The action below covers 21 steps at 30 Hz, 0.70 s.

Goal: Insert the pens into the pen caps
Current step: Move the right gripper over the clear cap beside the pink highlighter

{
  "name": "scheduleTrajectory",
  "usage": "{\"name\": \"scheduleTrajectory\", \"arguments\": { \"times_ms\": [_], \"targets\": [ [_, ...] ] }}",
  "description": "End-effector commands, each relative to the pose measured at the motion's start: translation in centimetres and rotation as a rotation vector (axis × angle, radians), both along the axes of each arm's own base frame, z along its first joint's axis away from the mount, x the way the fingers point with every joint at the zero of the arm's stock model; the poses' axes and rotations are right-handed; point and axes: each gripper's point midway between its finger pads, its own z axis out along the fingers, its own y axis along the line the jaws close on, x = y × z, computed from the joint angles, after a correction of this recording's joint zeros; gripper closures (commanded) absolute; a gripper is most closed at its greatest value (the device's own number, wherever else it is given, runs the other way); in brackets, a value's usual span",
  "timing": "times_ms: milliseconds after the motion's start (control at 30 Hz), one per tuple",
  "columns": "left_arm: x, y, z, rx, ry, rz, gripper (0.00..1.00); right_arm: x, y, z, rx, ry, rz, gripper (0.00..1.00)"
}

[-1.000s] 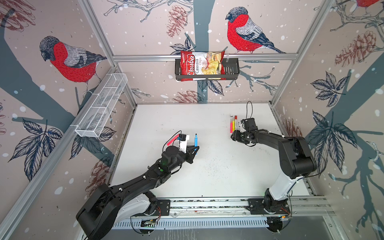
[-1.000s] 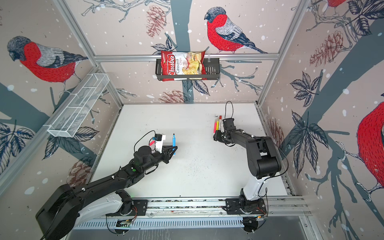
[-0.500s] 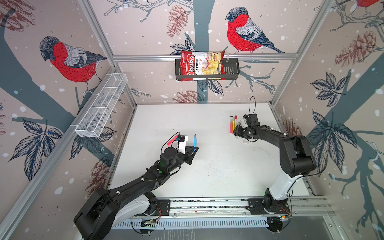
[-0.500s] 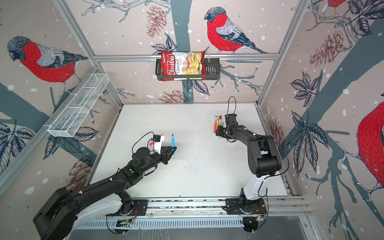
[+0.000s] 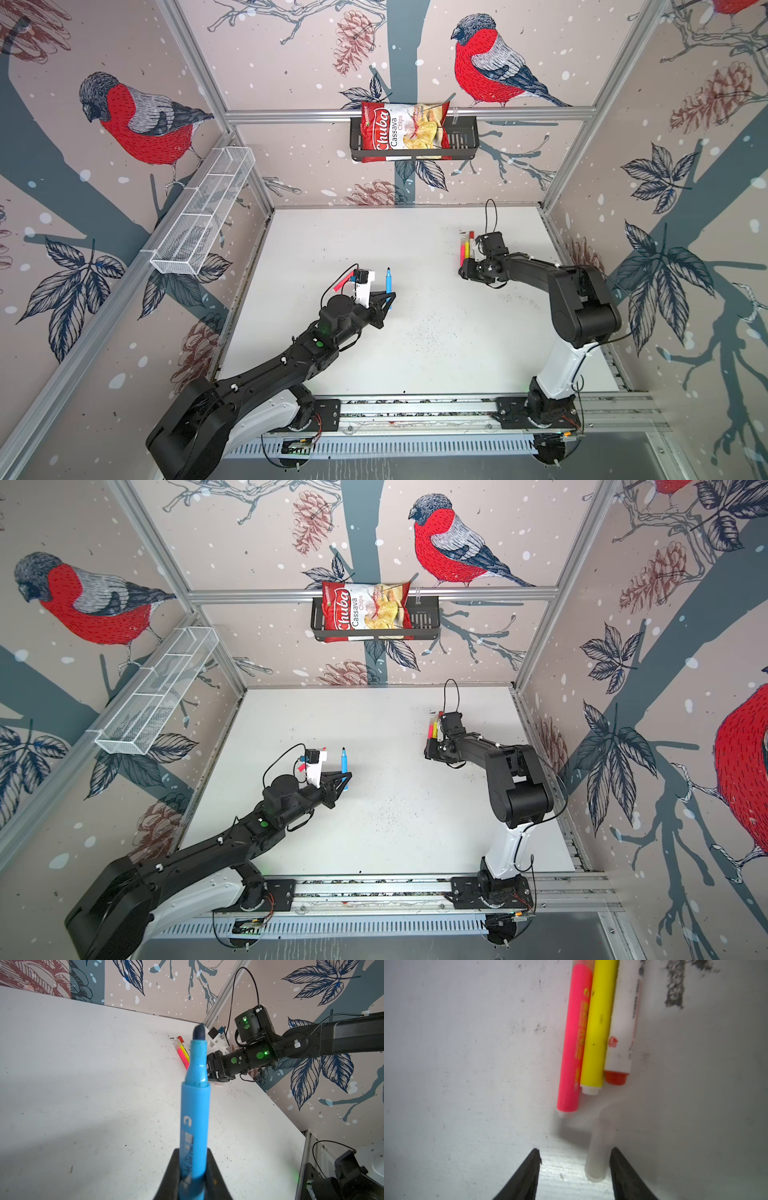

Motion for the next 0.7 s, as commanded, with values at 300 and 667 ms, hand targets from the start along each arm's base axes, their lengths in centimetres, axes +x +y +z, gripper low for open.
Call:
{"name": "scheduleTrajectory", "arguments": {
  "times_ms": [300, 667],
  "targets": [
    [0.1, 0.2, 0.9, -0.013, -0.039, 0.008, 1.0, 0.7, 2.2, 4.3, 0.057, -0.108, 0.06, 0.45],
    [0.0, 0.4, 0.9, -0.014, -0.042, 0.013, 1.0, 2.4, 0.2, 2.6, 0.019, -0.062, 0.047, 0.46]
  ]
}}
